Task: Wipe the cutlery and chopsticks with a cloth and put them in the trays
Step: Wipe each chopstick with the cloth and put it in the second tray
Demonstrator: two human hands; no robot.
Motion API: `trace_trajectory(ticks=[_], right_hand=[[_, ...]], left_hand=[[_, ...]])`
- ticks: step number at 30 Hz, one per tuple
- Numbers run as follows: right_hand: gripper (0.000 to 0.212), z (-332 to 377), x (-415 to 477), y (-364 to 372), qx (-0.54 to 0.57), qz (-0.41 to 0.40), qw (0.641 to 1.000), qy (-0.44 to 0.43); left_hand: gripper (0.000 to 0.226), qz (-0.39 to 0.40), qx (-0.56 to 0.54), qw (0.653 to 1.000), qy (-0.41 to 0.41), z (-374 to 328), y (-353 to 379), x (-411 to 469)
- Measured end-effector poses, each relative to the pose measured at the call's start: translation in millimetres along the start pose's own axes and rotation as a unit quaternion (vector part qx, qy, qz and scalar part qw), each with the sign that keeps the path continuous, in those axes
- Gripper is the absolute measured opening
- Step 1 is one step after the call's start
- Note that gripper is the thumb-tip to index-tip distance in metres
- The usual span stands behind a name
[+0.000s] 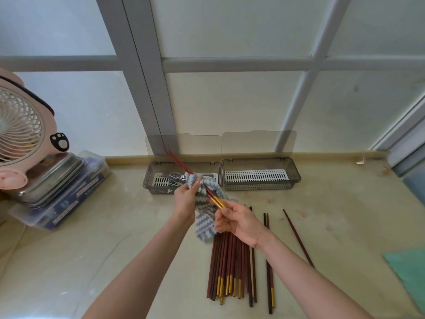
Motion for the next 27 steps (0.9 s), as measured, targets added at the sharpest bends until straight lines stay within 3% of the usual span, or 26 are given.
trace_trajectory(ticks=[4,7,9,11,14,16,19,21,22,24,26,27], right_hand=[[0.010,-5,6,1,-0.022,-0.083,0.996,-0.013],[0.015,-4,3,-6,-0.131,-0.151,0.979,0.035],[0.022,7,1,-13,-0.231,-0.238,0.943,0.023],[0.026,25,5,-18,-0.270,-0.289,0.917,-0.048],[0.019,47,21,-16,-0.291,-0.264,0.917,-0.066],[0.012,64,29,-20,-0.266,-0.282,0.919,-0.070],[0.010,107,38,-37,-0.255,-0.323,0.899,-0.152],[0.010,130,43,-59,-0.380,-0.347,0.845,-0.149],[0.012,135,43,-76,-0.483,-0.351,0.796,-0.101],[0.017,134,42,-116,-0.679,-0.329,0.653,0.064],[0.021,127,39,-151,-0.781,-0.289,0.514,0.206],[0.021,124,39,-162,-0.804,-0.270,0.466,0.252]], left_hand=[[0.016,0.037,0.053,0.998,-0.005,18,15,-7],[0.019,0.052,0.141,0.989,0.008,25,15,-5],[0.013,0.043,0.216,0.975,0.027,22,14,2],[0.016,0.058,0.334,0.939,0.050,18,19,7],[0.009,0.135,0.455,0.878,0.069,20,37,7],[0.010,0.163,0.449,0.876,0.062,23,43,9],[0.020,0.158,0.387,0.909,-0.013,25,35,18],[0.021,0.158,0.255,0.947,-0.111,26,25,17],[0.020,0.169,0.156,0.961,-0.153,26,20,14],[0.016,0.186,-0.012,0.965,-0.184,25,11,10],[0.017,0.198,-0.061,0.963,-0.173,25,1,10],[0.017,0.201,-0.054,0.964,-0.167,26,-1,10]])
Point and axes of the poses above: each hand's wrist, its own x-axis towards the middle knuckle, its own y-axis out of the palm, z = x × y, the point moved 1 cm from there along x, towards the middle knuckle, and after that the axes turned 15 degrees about z, right-handed, at the moved point
